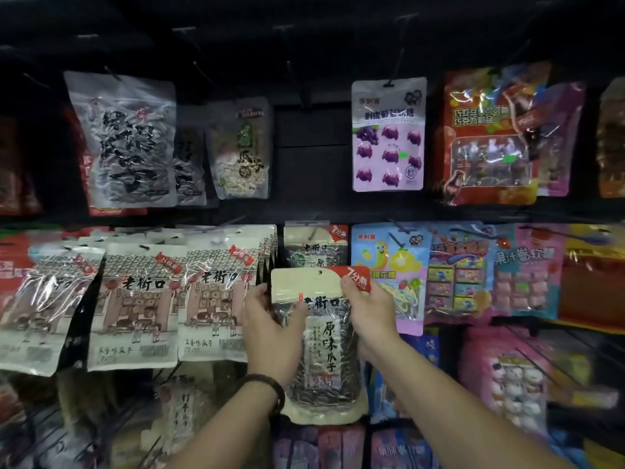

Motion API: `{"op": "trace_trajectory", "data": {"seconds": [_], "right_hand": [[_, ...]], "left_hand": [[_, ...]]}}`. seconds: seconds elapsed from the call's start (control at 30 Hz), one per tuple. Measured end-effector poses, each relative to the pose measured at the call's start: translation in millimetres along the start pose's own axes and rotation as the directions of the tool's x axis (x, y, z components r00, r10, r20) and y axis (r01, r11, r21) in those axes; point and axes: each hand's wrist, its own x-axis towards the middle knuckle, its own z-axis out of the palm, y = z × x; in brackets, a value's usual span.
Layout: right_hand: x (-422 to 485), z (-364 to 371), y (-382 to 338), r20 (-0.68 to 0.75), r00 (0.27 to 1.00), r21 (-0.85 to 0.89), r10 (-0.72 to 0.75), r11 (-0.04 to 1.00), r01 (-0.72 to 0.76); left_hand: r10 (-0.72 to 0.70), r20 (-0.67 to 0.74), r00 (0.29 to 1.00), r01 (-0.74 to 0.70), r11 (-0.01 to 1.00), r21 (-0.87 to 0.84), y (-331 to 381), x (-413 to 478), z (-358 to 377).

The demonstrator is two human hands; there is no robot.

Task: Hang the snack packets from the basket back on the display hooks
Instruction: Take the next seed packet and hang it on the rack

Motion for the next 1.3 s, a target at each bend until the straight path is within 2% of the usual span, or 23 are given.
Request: {"op": "trace_trajectory", "data": {"seconds": [0.07, 0.1, 0.17, 0.27, 0.8, 1.0, 1.17, 1.3], "right_hand": [[16, 11, -7, 0.002, 1.0, 0.005, -0.024, 1.0, 0.024], [24, 15, -9, 0.007, 0.999, 0.0, -0.043, 0.999, 0.043], [37, 25, -13, 0.01, 0.996, 0.006, -0.084, 0.996, 0.084], [51, 34, -17, -0.001, 0.991, -0.014, -0.132, 0.991, 0.132], [68, 45, -3, -0.094, 0.992, 0.005, -0.082, 0.997, 0.082], [84, 50, -2, -0.101, 0.992, -0.062, -0.074, 0.996, 0.068], [108, 50, 9, -0.048, 0.998, -0.08, -0.027, 0.997, 0.024], [121, 45, 14, -0.002, 1.0, -0.171, -0.021, 0.985, 0.02]], "left_hand": [[0.216, 0.048, 0.975, -0.222, 0.947, 0.233, -6, -3, 3], [0.267, 0.109, 0.958, -0.288, 0.897, 0.335, -12, -1, 4], [0.268, 0.214, 0.94, -0.338, 0.826, 0.451, -21, 5, 8], [0.281, 0.243, 0.929, -0.368, 0.784, 0.5, -30, 14, 17], [0.317, 0.251, 0.914, -0.403, 0.764, 0.504, -45, 20, 39], [0.269, 0.248, 0.931, -0.362, 0.774, 0.52, -51, 36, 53], [0.184, 0.206, 0.961, -0.265, 0.825, 0.5, -57, 44, 68], [0.129, 0.234, 0.964, -0.232, 0.839, 0.493, -64, 42, 68]]}}
